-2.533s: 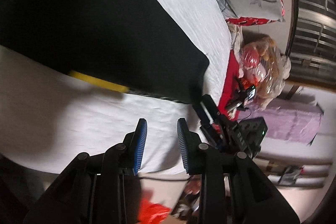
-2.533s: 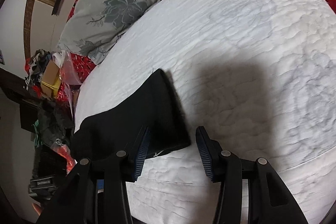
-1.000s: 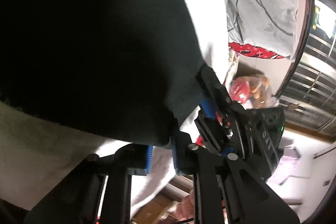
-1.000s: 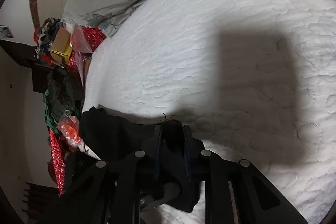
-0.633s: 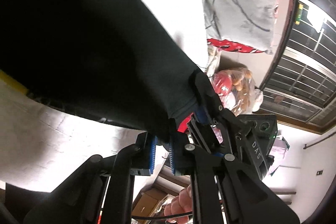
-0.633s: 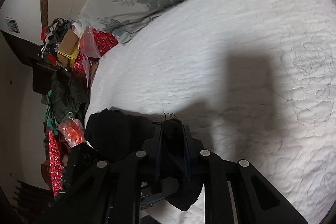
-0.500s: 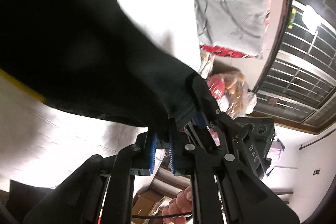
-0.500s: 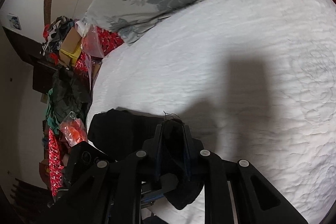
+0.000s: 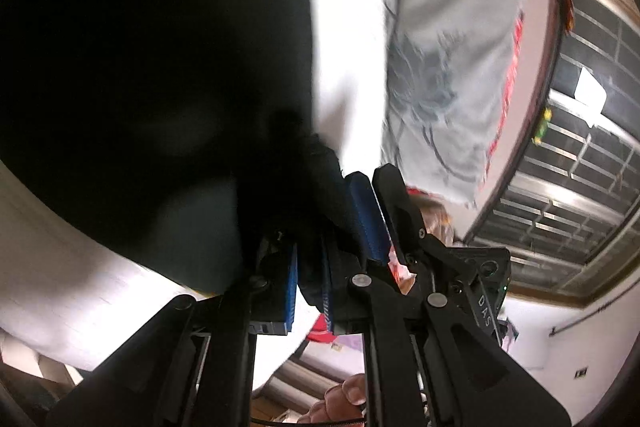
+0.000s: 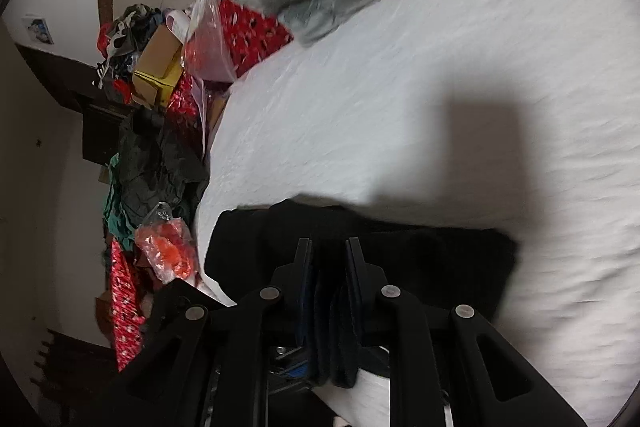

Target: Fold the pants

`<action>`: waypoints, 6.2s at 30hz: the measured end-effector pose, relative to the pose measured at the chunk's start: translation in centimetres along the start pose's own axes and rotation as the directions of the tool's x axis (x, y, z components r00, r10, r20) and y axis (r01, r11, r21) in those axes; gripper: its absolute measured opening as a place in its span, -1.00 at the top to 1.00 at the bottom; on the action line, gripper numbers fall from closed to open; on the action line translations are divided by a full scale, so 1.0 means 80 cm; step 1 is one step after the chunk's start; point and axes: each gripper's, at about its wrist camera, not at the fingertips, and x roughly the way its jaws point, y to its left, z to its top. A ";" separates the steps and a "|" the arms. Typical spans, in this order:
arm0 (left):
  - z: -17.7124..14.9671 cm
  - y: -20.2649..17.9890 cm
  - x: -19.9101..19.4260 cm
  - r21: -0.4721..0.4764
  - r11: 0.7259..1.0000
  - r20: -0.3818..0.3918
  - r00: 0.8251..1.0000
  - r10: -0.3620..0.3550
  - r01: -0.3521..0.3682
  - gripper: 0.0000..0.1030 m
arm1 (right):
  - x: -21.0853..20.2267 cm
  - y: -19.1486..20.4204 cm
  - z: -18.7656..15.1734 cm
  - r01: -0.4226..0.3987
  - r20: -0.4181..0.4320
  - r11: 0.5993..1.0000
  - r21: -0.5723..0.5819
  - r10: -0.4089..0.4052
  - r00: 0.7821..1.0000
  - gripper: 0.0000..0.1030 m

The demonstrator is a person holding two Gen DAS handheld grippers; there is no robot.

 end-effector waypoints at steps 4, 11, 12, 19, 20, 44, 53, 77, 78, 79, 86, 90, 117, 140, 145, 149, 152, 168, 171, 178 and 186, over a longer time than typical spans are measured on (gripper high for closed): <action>0.029 0.030 -0.013 -0.048 0.999 -0.009 1.000 0.023 -0.023 0.84 | 0.048 0.005 -0.010 0.019 -0.034 0.999 0.031 -0.018 0.999 0.61; 0.024 0.021 -0.024 0.058 0.998 -0.110 0.994 0.012 -0.006 0.83 | -0.007 0.012 -0.020 -0.053 0.046 0.997 0.048 0.050 0.998 0.17; 0.019 0.014 -0.028 0.097 0.995 -0.117 0.993 0.012 -0.001 0.82 | -0.026 0.009 -0.025 -0.055 0.069 0.997 0.046 0.052 0.996 0.11; -0.006 -0.001 -0.036 0.218 0.976 -0.102 0.994 0.043 -0.020 0.67 | -0.102 -0.052 -0.088 -0.134 0.143 0.972 0.193 0.108 0.984 -0.04; -0.005 -0.002 -0.038 0.234 0.971 -0.071 0.995 0.064 -0.046 0.61 | -0.103 -0.058 -0.099 -0.152 0.142 0.965 0.213 0.123 0.982 -0.06; -0.004 -0.036 0.011 0.379 0.901 -0.034 0.969 0.244 -0.213 0.14 | -0.041 -0.132 -0.148 -0.261 0.272 0.795 0.548 0.126 0.954 -0.04; 0.008 -0.057 0.028 0.564 0.718 0.076 0.891 0.447 -0.408 0.75 | -0.035 -0.130 -0.157 -0.175 0.280 0.867 0.466 0.043 0.959 0.86; 0.129 -0.072 -0.205 0.535 0.623 0.265 0.814 0.518 -0.570 0.19 | 0.017 0.087 -0.162 0.214 0.121 0.952 -0.219 -0.191 0.974 -0.30; 0.138 -0.069 -0.215 0.529 0.616 0.279 0.805 0.523 -0.583 0.16 | 0.039 0.109 -0.167 0.237 0.111 0.929 -0.286 -0.213 0.971 -0.32; 0.148 -0.065 -0.224 0.523 0.612 0.286 0.798 0.530 -0.594 0.16 | 0.051 0.122 -0.171 0.249 0.105 0.913 -0.324 -0.227 0.968 -0.32; 0.208 -0.042 -0.241 0.508 0.651 0.205 0.814 0.544 -0.564 0.16 | 0.152 0.205 -0.192 0.303 0.094 0.796 -0.523 -0.299 0.950 -0.44; 0.227 -0.043 -0.220 0.537 0.649 0.146 0.817 0.558 -0.539 0.16 | 0.191 0.227 -0.201 0.323 0.103 0.751 -0.576 -0.326 0.940 -0.45; 0.269 -0.049 -0.174 0.569 0.715 -0.027 0.861 0.509 -0.405 0.42 | 0.264 0.251 -0.169 0.443 0.252 0.663 -0.603 -0.369 0.895 0.62; 0.184 -0.108 -0.160 0.593 0.656 0.082 0.845 0.529 -0.468 0.50 | 0.159 0.205 -0.165 0.287 0.186 0.832 -0.476 -0.224 0.957 0.67; 0.224 -0.070 -0.161 0.546 0.668 0.029 0.809 0.588 -0.505 0.27 | 0.195 0.210 -0.166 0.225 0.121 0.857 -0.464 -0.190 0.974 0.22; 0.251 -0.043 -0.172 0.495 0.754 -0.065 0.847 0.528 -0.432 0.27 | 0.216 0.227 -0.172 0.261 0.145 0.814 -0.519 -0.217 0.965 -0.22; 0.268 -0.028 -0.174 0.464 0.801 -0.118 0.870 0.479 -0.378 0.27 | 0.233 0.240 -0.180 0.328 0.190 0.747 -0.578 -0.267 0.945 -0.28; 0.201 -0.085 -0.186 0.455 0.882 -0.148 0.967 0.206 -0.118 0.63 | 0.161 0.225 -0.150 0.229 0.202 0.876 -0.424 -0.155 0.967 0.55; 0.167 -0.109 -0.170 0.481 0.870 -0.164 0.964 0.208 -0.106 0.63 | 0.128 0.218 -0.156 0.211 0.219 0.890 -0.405 -0.130 0.967 0.56; 0.085 -0.143 -0.087 0.545 0.831 -0.209 0.942 0.262 -0.110 0.63 | 0.027 0.145 -0.158 0.156 0.280 0.950 -0.271 -0.078 0.957 0.56; 0.004 -0.134 0.067 0.604 0.767 -0.240 0.869 0.433 -0.216 0.62 | -0.052 0.000 -0.165 0.142 0.302 0.990 -0.008 -0.132 0.944 0.48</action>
